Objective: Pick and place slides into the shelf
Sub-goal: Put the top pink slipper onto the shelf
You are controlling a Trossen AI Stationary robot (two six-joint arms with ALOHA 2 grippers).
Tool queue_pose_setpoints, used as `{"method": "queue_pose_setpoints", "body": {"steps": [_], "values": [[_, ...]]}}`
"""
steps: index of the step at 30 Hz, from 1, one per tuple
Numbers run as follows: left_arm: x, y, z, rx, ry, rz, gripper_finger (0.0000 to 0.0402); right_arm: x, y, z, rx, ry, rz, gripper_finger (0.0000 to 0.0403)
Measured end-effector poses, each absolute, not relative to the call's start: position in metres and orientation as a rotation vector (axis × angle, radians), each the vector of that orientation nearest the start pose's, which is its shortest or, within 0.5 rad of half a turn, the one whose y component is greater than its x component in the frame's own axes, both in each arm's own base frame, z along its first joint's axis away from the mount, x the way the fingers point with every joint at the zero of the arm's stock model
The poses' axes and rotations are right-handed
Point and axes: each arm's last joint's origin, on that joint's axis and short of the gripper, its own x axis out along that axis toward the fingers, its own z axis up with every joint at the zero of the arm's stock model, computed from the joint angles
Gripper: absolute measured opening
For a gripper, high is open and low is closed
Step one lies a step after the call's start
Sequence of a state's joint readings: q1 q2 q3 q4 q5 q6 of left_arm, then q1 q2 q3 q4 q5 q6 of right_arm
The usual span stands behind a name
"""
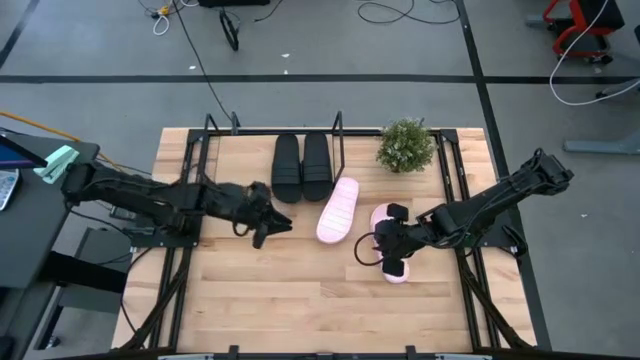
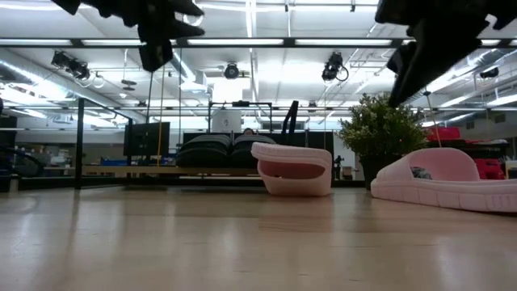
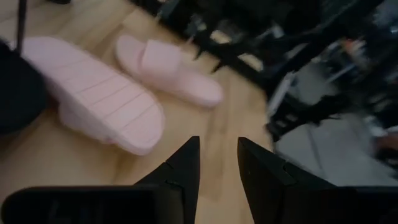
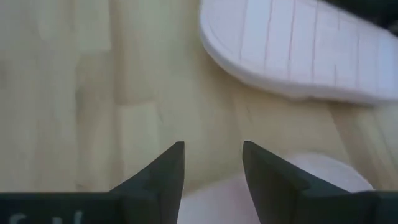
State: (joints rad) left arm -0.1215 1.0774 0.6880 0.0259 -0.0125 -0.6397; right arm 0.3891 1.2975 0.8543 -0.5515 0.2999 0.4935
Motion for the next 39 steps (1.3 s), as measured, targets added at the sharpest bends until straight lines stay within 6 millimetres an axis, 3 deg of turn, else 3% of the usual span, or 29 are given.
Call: {"method": "queue_pose_setpoints", "body": {"steps": [6,15,23,29,36,39], "values": [[0.246,-0.036,0.243,-0.476,0.472,0.027,0.0110,0.244,0.088,0.225,0.200,0.847,-0.185,0.0167],[0.258,-0.037,0.221,-0.201,0.557,-0.019,0.0114,0.271,0.097,0.207,0.049,0.846,-0.138,0.0168],[0.259,-0.035,0.218,-0.175,0.577,-0.017,0.0131,0.311,0.105,0.207,0.150,0.878,-0.138,0.0188],[0.258,-0.034,0.218,-0.116,0.584,-0.031,0.0149,0.339,0.112,0.216,0.031,0.894,-0.160,0.0218],[0.250,-0.033,0.207,-0.097,0.716,-0.024,0.0166,0.365,0.121,0.211,-0.114,0.971,-0.128,0.0264],[0.247,-0.033,0.204,-0.091,0.771,-0.019,0.0169,0.372,0.122,0.207,-0.193,0.999,-0.193,0.0278]]}}
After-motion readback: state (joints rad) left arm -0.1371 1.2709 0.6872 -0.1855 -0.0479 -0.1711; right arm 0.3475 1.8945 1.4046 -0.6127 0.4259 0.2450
